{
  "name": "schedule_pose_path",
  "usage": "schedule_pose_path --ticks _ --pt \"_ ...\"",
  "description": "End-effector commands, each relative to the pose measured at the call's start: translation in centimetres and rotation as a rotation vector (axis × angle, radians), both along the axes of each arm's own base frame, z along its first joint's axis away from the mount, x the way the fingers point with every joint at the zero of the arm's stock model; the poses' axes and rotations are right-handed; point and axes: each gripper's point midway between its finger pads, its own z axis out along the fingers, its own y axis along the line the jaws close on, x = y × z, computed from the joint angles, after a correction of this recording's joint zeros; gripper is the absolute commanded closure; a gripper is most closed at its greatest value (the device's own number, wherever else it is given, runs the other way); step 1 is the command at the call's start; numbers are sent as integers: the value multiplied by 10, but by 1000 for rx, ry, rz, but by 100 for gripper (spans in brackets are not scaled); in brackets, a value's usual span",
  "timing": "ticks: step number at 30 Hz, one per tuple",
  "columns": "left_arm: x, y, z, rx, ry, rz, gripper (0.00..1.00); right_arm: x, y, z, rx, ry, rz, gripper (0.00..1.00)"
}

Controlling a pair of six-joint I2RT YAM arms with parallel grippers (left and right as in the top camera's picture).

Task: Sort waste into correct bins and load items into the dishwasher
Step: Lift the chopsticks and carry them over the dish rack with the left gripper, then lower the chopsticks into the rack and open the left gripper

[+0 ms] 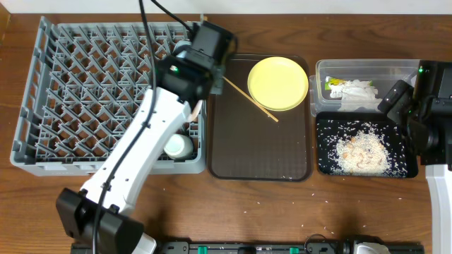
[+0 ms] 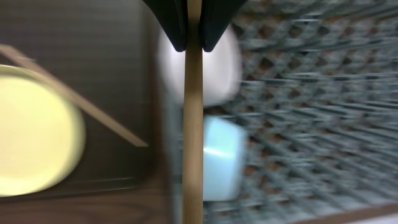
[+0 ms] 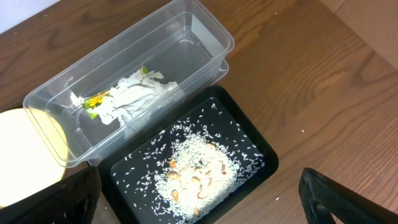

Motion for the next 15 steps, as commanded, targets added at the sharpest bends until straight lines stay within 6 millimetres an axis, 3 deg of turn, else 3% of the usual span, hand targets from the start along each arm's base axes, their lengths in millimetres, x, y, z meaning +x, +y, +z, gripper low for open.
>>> schedule_pose_path --ticks 1,8,15 --pt "14 50 -5 196 25 14 93 -1 -3 2 0 -11 -23 1" --pt "35 122 -24 205 62 177 93 -1 -3 2 0 -11 -23 1" --pt "56 130 -72 248 147 141 93 -1 -3 2 0 -11 -23 1"
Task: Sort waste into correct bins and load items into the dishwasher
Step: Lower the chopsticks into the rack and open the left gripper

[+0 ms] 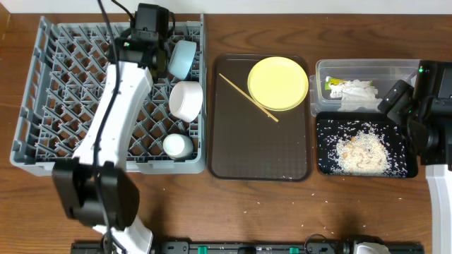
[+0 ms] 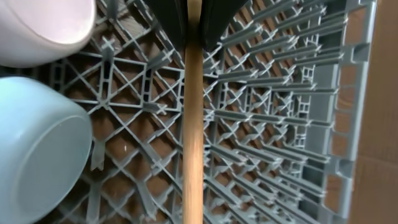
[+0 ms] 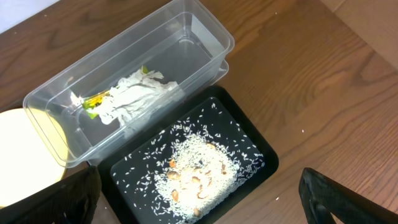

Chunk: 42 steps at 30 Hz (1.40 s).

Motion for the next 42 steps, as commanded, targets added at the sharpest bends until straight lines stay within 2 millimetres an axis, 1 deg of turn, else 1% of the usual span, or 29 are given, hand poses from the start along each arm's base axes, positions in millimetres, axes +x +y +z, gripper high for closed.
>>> schedule_pose_path --ticks 1,4,10,17,18,19,21,23,25,28,30,32,34,36,38,40,42 --pt "9 -3 -27 32 62 -39 92 -1 -3 2 0 -11 -23 1" --pt "15 -4 -41 25 68 -22 93 -1 -3 2 0 -11 -23 1" --pt "17 -4 -47 12 63 2 93 -1 -3 2 0 -11 -23 1" --pt "19 -12 -69 -34 98 -4 92 -1 -3 2 0 -11 -23 1" --pt "19 -12 -71 -37 101 4 88 -1 -3 2 0 -11 -23 1" --pt "19 -13 -74 -44 105 3 79 -1 -3 2 0 -11 -23 1" --pt "19 -16 -76 -57 110 -3 67 -1 -3 2 0 -11 -23 1" --pt "21 -16 -73 -58 100 -3 64 -1 -3 2 0 -11 -23 1" --pt "24 -16 -61 -62 76 -4 61 -1 -3 2 0 -11 -23 1" --pt "25 -20 -28 -109 5 37 59 -1 -3 2 0 -11 -23 1" --pt "22 -34 -3 -208 -38 43 59 -1 -3 2 0 -11 -23 1" --pt "16 -57 17 -349 -76 64 58 -1 -3 2 0 -11 -23 1" --pt "8 -73 28 -452 -110 137 57 -1 -3 2 0 -11 -23 1" --pt "1 -91 28 -497 -111 182 56 -1 -3 2 0 -11 -23 1" --pt "-4 -112 21 -525 -97 199 56 -1 -3 2 0 -11 -23 1" --pt "-6 -138 11 -546 -81 198 56 -1 -3 2 0 -11 -23 1" --pt "-5 -158 -1 -560 -68 197 56 -1 -3 2 0 -11 -23 1"
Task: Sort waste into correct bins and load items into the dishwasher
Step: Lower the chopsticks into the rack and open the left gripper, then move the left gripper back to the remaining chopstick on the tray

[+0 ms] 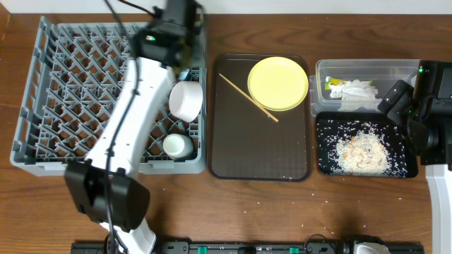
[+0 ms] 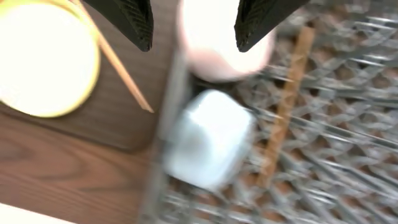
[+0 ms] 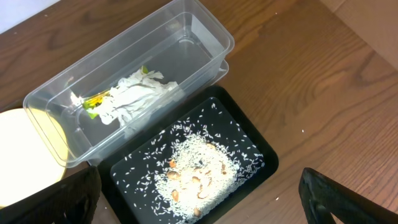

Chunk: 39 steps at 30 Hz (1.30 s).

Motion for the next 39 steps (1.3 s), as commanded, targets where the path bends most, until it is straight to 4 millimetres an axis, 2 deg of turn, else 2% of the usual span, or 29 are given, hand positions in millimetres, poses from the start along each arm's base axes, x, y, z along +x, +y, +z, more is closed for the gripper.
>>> schedule_pose_path --ticks 1,4,6,12,18,23,27,39 --pt "-2 -41 -40 -86 74 72 56 -1 -3 2 1 -11 -23 1" --pt "-1 -61 -63 -119 102 120 53 -1 -3 2 1 -11 -23 1" --pt "1 -69 -80 -134 123 159 52 -1 -3 2 1 -11 -23 1" --pt "4 -74 -132 -154 195 292 53 -1 -3 2 1 -11 -23 1" --pt "16 -96 -167 -159 183 270 53 -1 -3 2 1 -11 -23 1" --pt "18 -101 -192 -176 193 333 53 -1 -3 2 1 -11 -23 1" --pt "18 -101 -203 -178 204 348 53 -1 -3 2 1 -11 -23 1" --pt "20 -107 -205 -176 181 356 53 -1 -3 2 1 -11 -23 1"
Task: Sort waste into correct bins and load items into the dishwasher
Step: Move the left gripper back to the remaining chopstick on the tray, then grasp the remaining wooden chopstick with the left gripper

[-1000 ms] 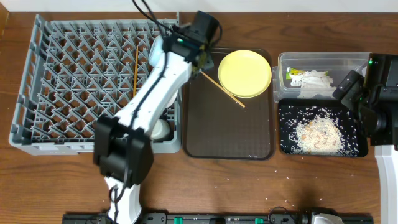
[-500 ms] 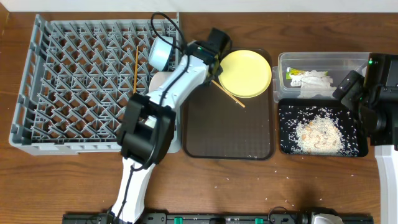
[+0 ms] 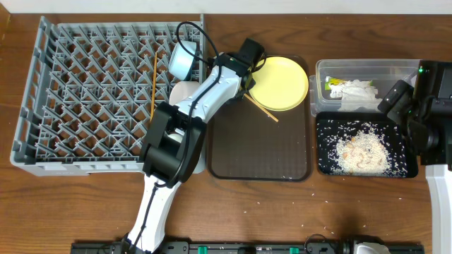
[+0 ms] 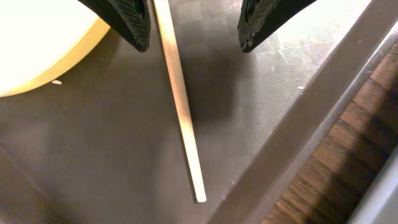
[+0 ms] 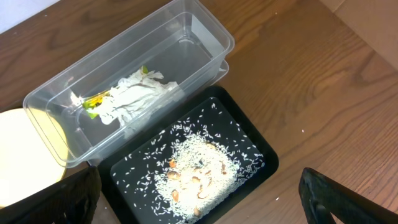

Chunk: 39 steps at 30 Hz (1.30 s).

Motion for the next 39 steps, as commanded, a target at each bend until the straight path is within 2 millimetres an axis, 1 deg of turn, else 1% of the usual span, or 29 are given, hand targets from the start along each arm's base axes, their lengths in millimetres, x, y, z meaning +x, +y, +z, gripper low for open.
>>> schedule_pose_path --ticks 1,6,9,13,23,27,30,35,37,39 --pt "-1 3 -5 24 -4 21 53 -1 -3 2 0 -11 -23 1" --pt "-2 5 -10 37 1 22 53 -1 -3 2 0 -11 -23 1" --pt "0 9 -9 59 -11 30 53 -1 -3 2 0 -11 -23 1" --pt "0 9 -10 65 -11 30 53 -1 -3 2 0 -11 -23 1" --pt "-10 -1 -36 49 49 -2 53 -1 -3 2 0 -11 -23 1" --pt "-13 0 -38 61 67 -23 53 -1 -3 2 0 -11 -23 1" --pt "-23 1 -40 64 113 -51 54 -1 -3 2 0 -11 -23 1" --pt "-48 14 -44 117 217 -51 54 -1 -3 2 0 -11 -23 1" --pt "-54 17 -45 126 244 -52 54 -1 -3 2 0 -11 -23 1" --pt "-58 16 -46 116 264 -55 53 -1 -3 2 0 -11 -23 1"
